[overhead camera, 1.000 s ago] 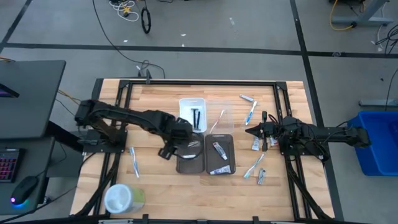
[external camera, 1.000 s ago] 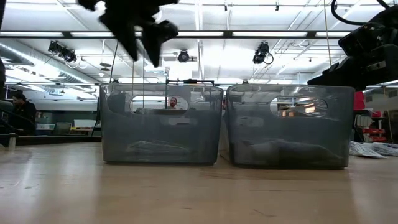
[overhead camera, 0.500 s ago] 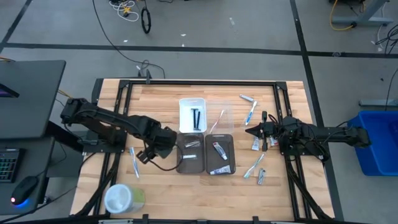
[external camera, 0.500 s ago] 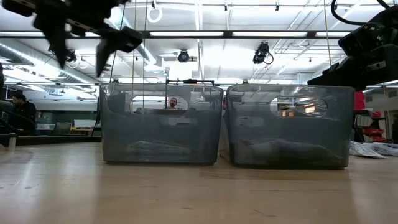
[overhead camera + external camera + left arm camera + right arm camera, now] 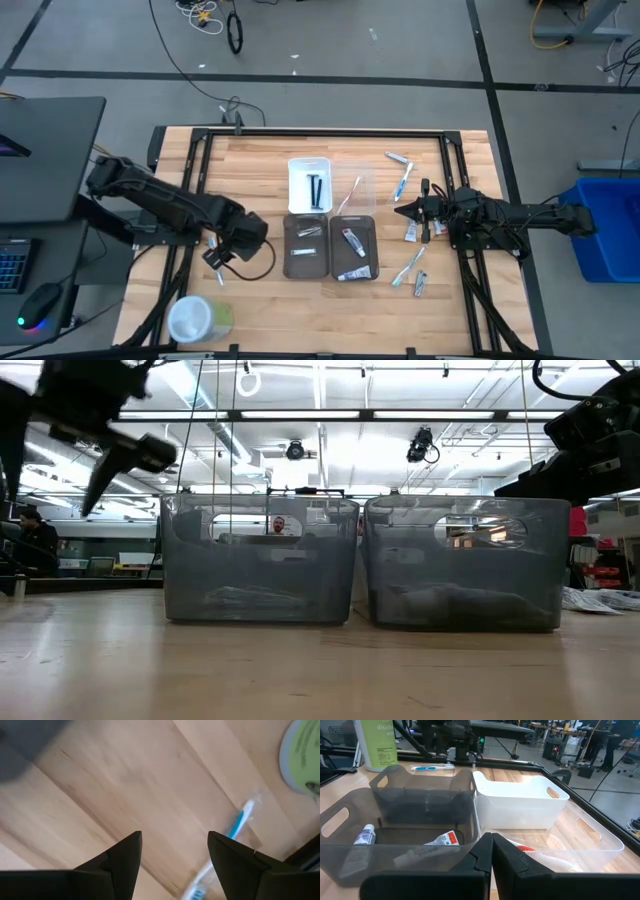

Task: Pick & Place Travel size toiletries
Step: Put the blue toothbrush into the transparent bin

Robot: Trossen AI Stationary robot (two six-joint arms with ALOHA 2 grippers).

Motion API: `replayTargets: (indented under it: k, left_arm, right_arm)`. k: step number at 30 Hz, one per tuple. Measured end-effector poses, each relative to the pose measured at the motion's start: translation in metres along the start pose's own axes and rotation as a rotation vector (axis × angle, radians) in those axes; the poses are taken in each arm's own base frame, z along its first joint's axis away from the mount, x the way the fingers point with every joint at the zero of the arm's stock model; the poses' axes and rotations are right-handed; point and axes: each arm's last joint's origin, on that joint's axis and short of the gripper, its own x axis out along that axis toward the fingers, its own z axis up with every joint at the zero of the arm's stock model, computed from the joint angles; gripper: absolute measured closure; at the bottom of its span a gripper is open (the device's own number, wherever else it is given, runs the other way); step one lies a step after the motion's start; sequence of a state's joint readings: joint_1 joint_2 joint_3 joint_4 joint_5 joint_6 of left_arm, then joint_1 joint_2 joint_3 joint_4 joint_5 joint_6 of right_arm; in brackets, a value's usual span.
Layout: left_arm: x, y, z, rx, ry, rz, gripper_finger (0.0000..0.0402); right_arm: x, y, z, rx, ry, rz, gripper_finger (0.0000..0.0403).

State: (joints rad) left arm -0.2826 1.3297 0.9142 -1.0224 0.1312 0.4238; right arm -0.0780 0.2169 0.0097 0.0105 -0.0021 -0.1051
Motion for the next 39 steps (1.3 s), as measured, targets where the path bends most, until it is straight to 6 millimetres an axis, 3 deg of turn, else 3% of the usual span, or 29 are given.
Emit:
replayTargets:
  k: [10, 21, 30, 39]
  left_arm:
    - [0.03, -0.021, -0.036, -0.022, 0.087, -0.036, 0.0168]
    - [0.027, -0.034, -0.028, 0.045, 0.075, -0.013, 0.0168]
    - [0.022, -0.038, -0.021, -0.255, 0.054, -0.075, 0.0168]
    - [0.032, -0.056, -0.015, -0.143, 0.007, -0.076, 0.0168]
  right_arm:
    - [0.0, 0.0, 0.0, 0.0, 0.0, 0.0, 0.039]
    - [0.0, 0.0, 0.0, 0.0, 0.0, 0.0, 0.0389]
    - [0.0, 0.0, 0.0, 0.0, 0.0, 0.0, 0.039]
    - [0.0, 0.0, 0.0, 0.0, 0.0, 0.0, 0.039]
